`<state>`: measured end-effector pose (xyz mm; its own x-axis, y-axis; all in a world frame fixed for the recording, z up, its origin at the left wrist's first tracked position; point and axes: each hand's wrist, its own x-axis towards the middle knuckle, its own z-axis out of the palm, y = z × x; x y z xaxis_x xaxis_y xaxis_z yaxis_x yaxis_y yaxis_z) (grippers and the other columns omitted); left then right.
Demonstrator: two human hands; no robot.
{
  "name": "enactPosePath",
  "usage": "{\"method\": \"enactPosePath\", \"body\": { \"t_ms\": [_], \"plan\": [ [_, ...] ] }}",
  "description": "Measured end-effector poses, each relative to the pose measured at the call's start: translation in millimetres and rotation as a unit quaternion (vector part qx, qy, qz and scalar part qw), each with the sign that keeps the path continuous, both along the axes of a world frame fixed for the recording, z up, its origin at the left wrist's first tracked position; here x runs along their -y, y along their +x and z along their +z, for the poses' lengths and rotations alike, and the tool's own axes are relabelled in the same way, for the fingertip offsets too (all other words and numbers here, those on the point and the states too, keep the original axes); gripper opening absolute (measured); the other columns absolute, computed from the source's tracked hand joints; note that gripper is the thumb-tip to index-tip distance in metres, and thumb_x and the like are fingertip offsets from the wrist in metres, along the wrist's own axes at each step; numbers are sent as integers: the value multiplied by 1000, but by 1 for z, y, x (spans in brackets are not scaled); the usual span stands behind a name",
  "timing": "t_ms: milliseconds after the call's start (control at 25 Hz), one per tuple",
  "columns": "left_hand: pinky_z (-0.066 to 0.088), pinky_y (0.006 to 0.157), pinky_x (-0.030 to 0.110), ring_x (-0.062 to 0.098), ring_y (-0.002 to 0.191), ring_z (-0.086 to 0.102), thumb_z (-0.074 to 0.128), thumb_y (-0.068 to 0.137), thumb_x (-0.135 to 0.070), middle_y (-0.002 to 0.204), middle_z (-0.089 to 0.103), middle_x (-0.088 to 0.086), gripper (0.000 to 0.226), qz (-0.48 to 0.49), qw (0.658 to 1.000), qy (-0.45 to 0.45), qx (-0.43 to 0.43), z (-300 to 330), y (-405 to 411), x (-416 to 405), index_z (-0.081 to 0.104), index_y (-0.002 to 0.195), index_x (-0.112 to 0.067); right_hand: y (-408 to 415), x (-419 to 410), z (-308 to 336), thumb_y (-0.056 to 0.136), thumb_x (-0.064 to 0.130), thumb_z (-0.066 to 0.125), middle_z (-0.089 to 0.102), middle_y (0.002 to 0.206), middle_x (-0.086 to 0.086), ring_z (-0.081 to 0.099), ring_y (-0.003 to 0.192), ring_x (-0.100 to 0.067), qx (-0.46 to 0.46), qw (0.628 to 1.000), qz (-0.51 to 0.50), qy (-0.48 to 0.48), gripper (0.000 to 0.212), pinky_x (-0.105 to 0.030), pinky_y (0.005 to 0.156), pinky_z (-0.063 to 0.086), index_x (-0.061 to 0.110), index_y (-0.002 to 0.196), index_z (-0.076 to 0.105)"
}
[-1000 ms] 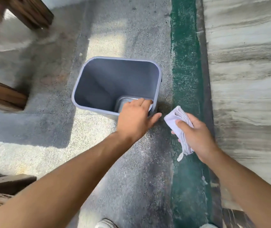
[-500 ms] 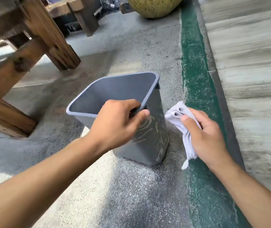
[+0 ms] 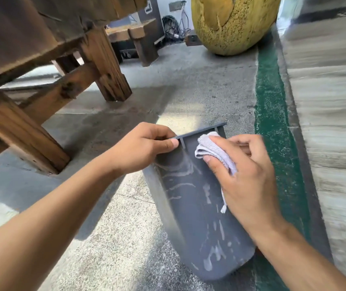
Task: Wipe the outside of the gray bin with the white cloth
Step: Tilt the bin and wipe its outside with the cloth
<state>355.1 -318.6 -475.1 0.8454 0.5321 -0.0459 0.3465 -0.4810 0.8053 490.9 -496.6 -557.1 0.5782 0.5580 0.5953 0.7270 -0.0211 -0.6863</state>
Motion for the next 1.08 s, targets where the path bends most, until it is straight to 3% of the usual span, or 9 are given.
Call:
{"method": "enactPosePath", "body": {
  "t_ms": [80,200,360,520,680,840,960,1080],
  "plan": [
    [55,91,30,17,95,72,60,98,-9,108,79,9,20,3,999,-42,25,-4,-5,-3,77,110,-9,-11,-10,5,90,30,72,50,114,-7,56,101,-27,8,1000,-12,-7,38,-42,92,51,20,126,70],
    [49,105,26,9,115,68,51,100,3,122,76,-4,36,2,998,-43,52,-6,-9,-4,71,125,-14,-23,-25,10,94,41,62,47,115,-7,54,103,-29,27,999,-5,-31,41,-43,92,50,20,129,68],
    [46,97,15,-3,107,67,51,100,7,109,76,-17,39,8,999,2,37,-4,-10,-4,70,125,-17,-32,-38,4,100,48,48,51,116,-7,52,102,-28,55,997,-13,-54,46,-43,86,50,20,129,69],
    [40,84,0,-20,95,63,54,99,7,92,73,-32,37,29,999,14,20,1,-12,1,70,125,-13,-37,-36,2,94,42,62,56,110,-6,55,95,-27,38,998,-27,-30,37,-42,79,52,19,120,75],
    [39,80,-3,-27,90,59,52,99,10,102,70,-22,38,30,999,3,20,3,-9,7,67,128,-9,-39,-42,6,85,38,76,56,103,-6,60,91,-29,-18,999,-48,-15,27,-43,76,55,19,105,76],
    [44,90,7,-14,103,64,54,98,8,114,73,-15,37,38,999,-12,25,0,-13,5,69,128,-7,-41,-42,7,83,37,76,53,99,-4,61,86,-29,-28,998,-54,-22,24,-42,73,55,18,97,71],
    [48,108,29,3,110,68,57,96,4,118,76,-8,37,69,997,-33,32,-3,-23,-2,73,126,-11,-43,-28,-9,85,37,76,50,98,-2,58,83,-27,-13,997,-46,-61,21,-41,68,55,20,95,69],
    [42,115,46,17,121,66,64,85,-12,121,76,-2,37,108,992,-37,44,-8,-36,-12,77,117,-24,-42,-7,-35,87,37,75,48,101,-1,55,86,-23,-2,995,-21,-103,20,-39,66,55,23,100,70]
  ]
}}
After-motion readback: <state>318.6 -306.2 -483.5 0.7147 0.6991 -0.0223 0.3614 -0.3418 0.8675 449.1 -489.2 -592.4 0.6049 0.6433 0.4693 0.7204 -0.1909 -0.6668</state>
